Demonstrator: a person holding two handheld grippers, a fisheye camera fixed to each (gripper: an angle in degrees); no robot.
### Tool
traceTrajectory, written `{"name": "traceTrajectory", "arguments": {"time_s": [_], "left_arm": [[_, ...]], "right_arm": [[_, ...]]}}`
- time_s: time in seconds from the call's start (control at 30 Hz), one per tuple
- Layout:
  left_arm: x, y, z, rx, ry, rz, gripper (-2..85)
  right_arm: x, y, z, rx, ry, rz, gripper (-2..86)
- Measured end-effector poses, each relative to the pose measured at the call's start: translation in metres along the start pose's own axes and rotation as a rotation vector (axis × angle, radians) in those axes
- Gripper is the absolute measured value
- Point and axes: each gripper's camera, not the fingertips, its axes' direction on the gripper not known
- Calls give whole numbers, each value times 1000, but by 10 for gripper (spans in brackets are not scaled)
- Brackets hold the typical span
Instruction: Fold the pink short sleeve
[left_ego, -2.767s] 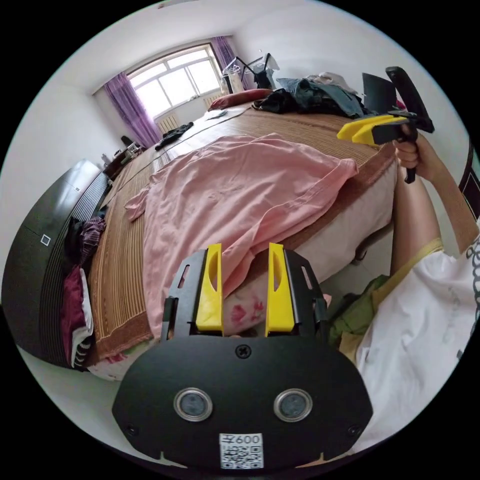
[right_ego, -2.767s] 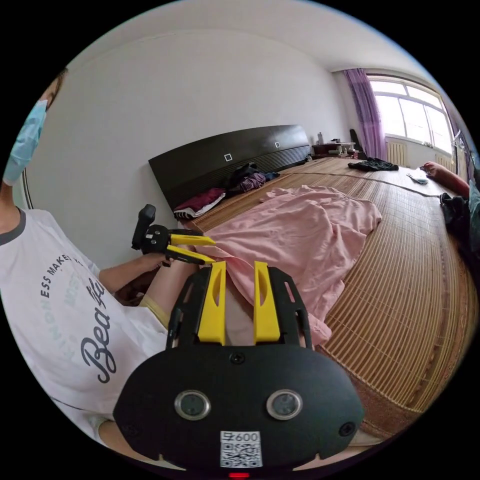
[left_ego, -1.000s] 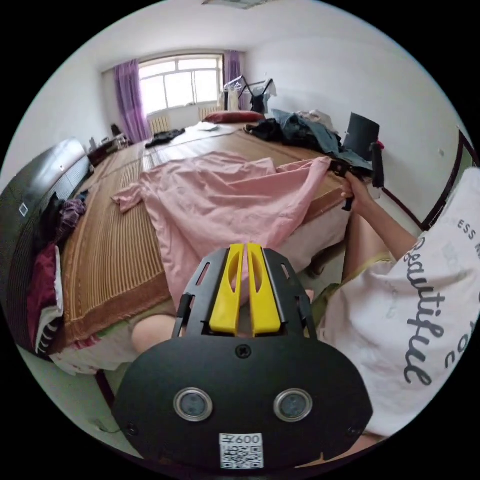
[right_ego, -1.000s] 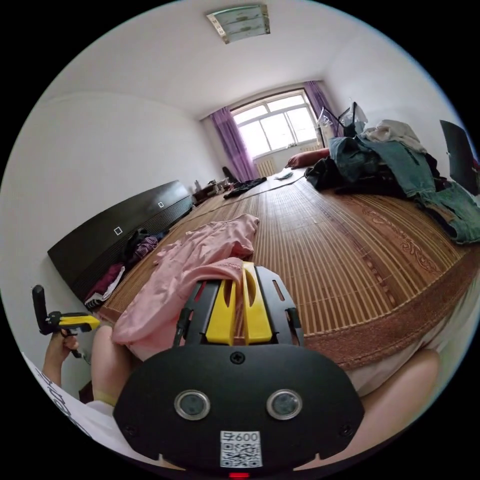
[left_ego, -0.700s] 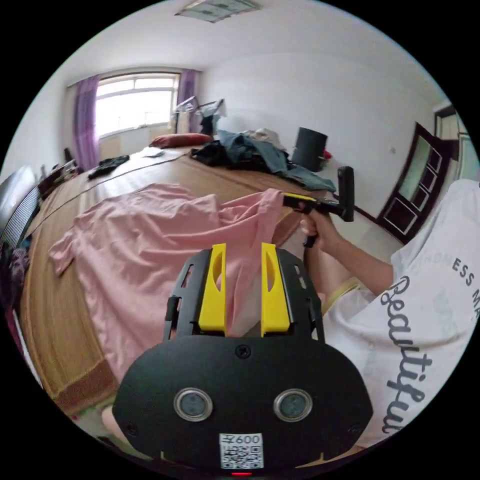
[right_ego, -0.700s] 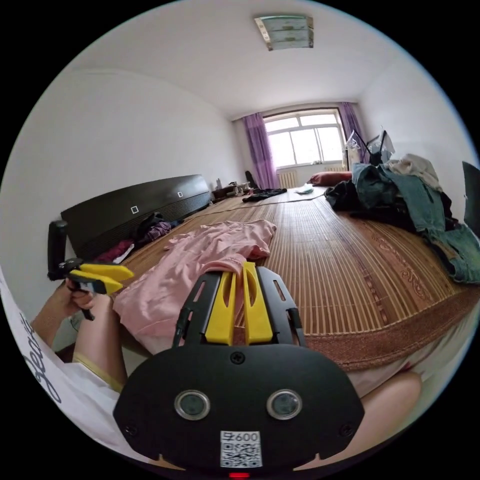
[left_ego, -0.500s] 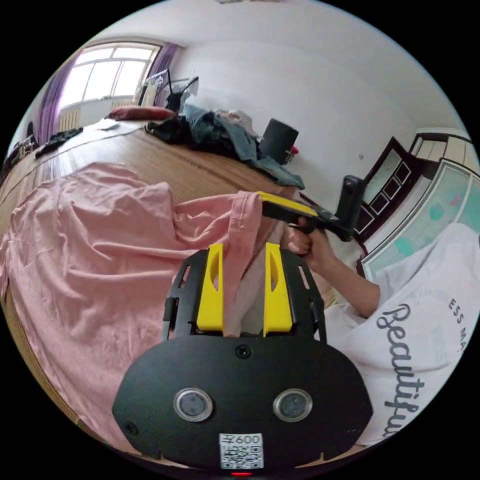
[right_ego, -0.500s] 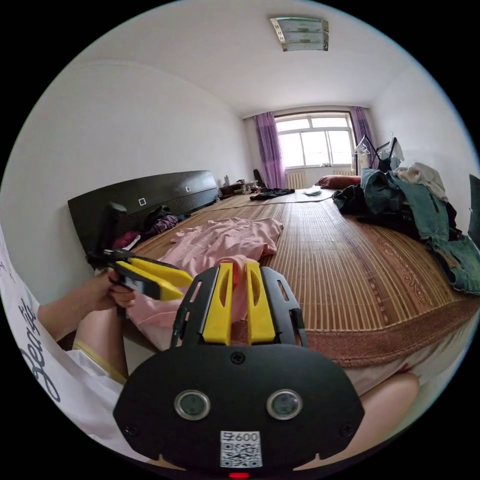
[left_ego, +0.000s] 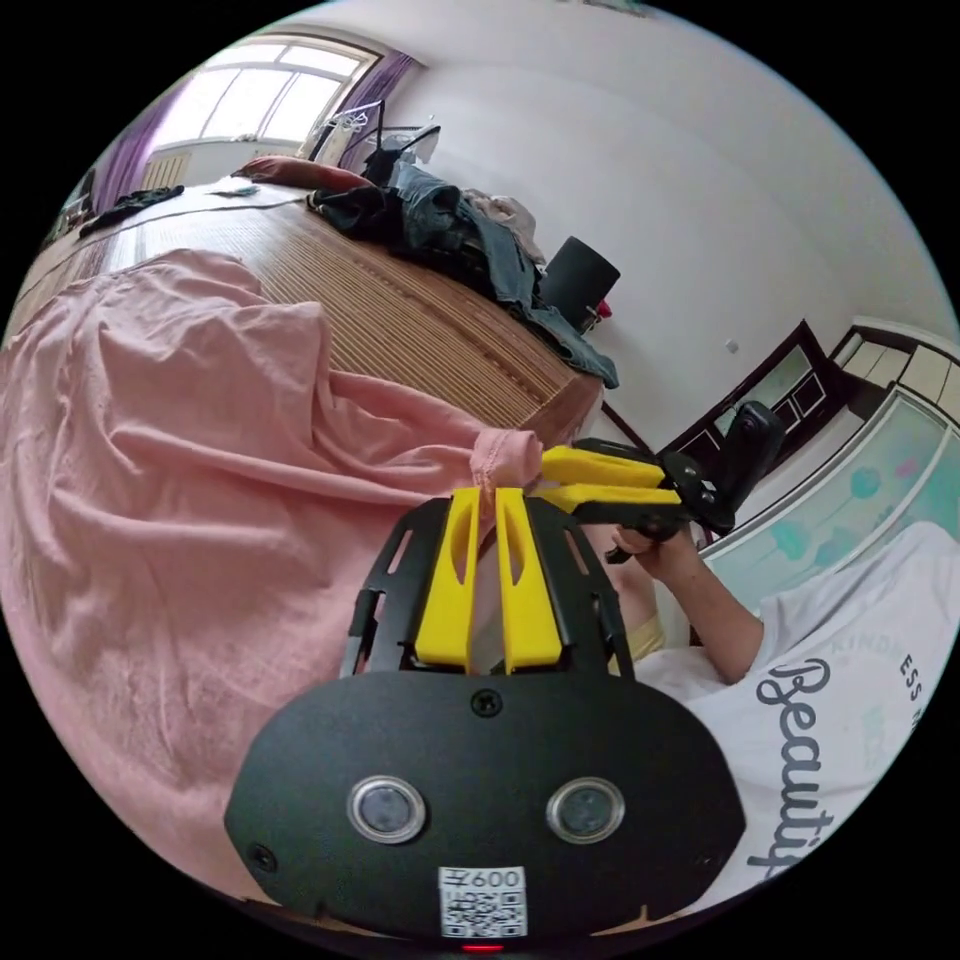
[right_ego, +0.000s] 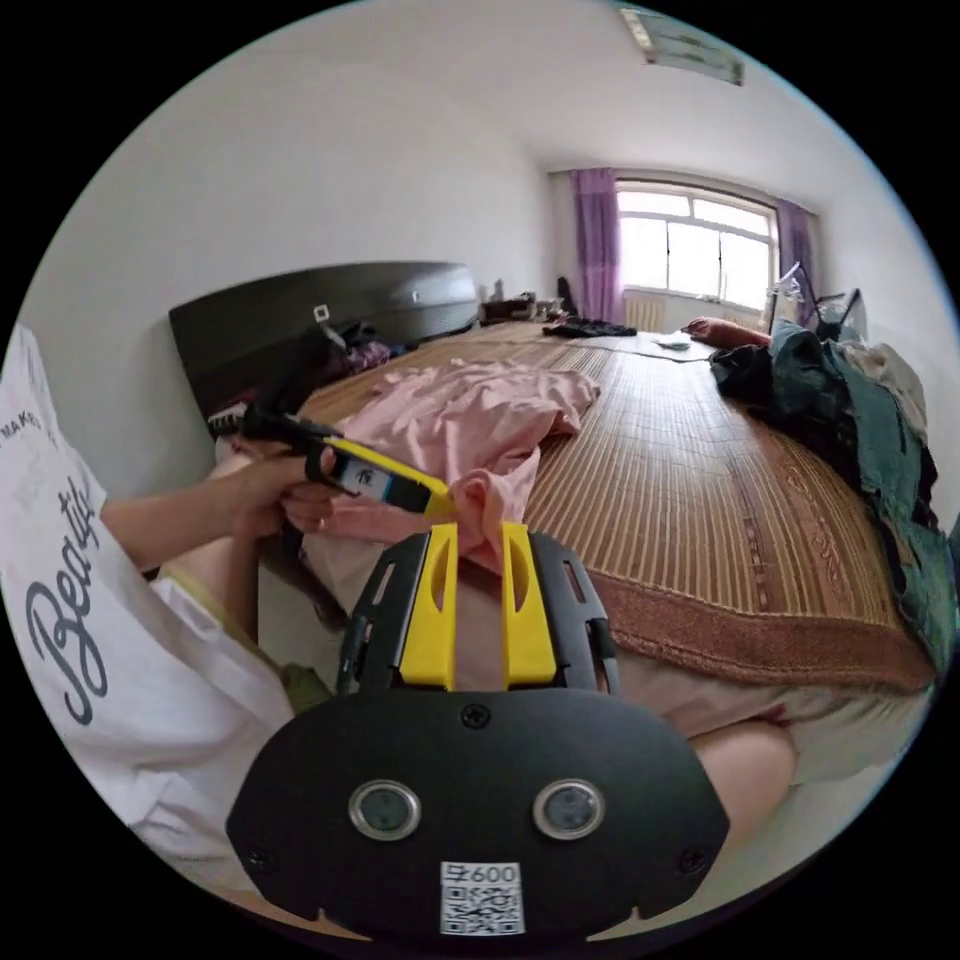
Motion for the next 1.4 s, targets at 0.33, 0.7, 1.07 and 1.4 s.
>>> {"name": "traceTrajectory", "arguments": {"time_s": [0.33, 0.7, 1.07, 1.4], "left_arm": [[213, 129, -2, 144, -959, 1013, 28], [212, 231, 11, 162, -985, 1018, 36], [118, 269, -33, 160, -610, 530, 126], [111, 326, -7, 124, -636, 595, 49]], "right_arm": [[-71, 5, 4, -76, 182, -293, 88], [-144, 38, 22, 65, 178, -605, 7], [-146, 99, 20, 140, 249, -581, -8], [-121, 131, 19, 147, 231, -508, -8]]}}
